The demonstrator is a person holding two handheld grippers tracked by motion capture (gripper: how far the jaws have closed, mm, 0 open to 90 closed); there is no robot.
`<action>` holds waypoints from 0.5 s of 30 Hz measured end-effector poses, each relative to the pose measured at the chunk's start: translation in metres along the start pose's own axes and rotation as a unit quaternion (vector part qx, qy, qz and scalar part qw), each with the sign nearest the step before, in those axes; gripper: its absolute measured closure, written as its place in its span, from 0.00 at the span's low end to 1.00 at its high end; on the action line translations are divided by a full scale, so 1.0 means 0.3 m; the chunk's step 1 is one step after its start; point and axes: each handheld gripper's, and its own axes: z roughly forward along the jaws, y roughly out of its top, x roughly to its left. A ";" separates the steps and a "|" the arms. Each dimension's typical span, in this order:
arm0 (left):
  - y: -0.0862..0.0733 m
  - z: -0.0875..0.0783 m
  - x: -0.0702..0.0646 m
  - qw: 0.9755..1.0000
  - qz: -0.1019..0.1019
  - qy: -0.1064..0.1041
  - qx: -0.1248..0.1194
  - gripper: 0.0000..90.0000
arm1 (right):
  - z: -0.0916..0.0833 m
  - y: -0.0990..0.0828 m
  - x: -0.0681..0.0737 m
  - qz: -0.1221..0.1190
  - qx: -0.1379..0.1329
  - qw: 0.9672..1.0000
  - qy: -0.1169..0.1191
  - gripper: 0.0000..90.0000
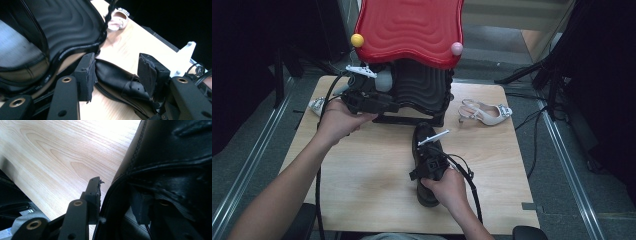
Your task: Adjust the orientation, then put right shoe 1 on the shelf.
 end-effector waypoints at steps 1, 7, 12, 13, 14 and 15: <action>0.016 -0.013 0.001 1.000 0.003 0.002 -0.005 0.57 | -0.002 0.001 -0.006 0.001 0.004 1.000 0.005 0.75; 0.049 -0.034 0.005 1.000 0.013 0.005 -0.009 0.64 | -0.010 0.002 -0.022 0.007 0.008 1.000 0.016 0.86; 0.074 -0.045 0.011 1.000 0.022 0.005 -0.010 0.73 | -0.035 -0.008 -0.046 0.018 0.014 0.999 0.025 0.91; 0.087 -0.046 0.013 1.000 0.024 0.003 -0.008 0.75 | -0.043 -0.011 -0.052 0.020 0.013 0.999 0.028 0.92; 0.087 -0.046 0.013 1.000 0.024 0.003 -0.008 0.75 | -0.050 -0.012 -0.057 0.019 0.014 0.999 0.029 0.93; 0.098 -0.046 0.013 1.000 0.026 0.007 -0.009 0.76 | -0.055 -0.013 -0.060 0.021 0.014 0.999 0.032 0.94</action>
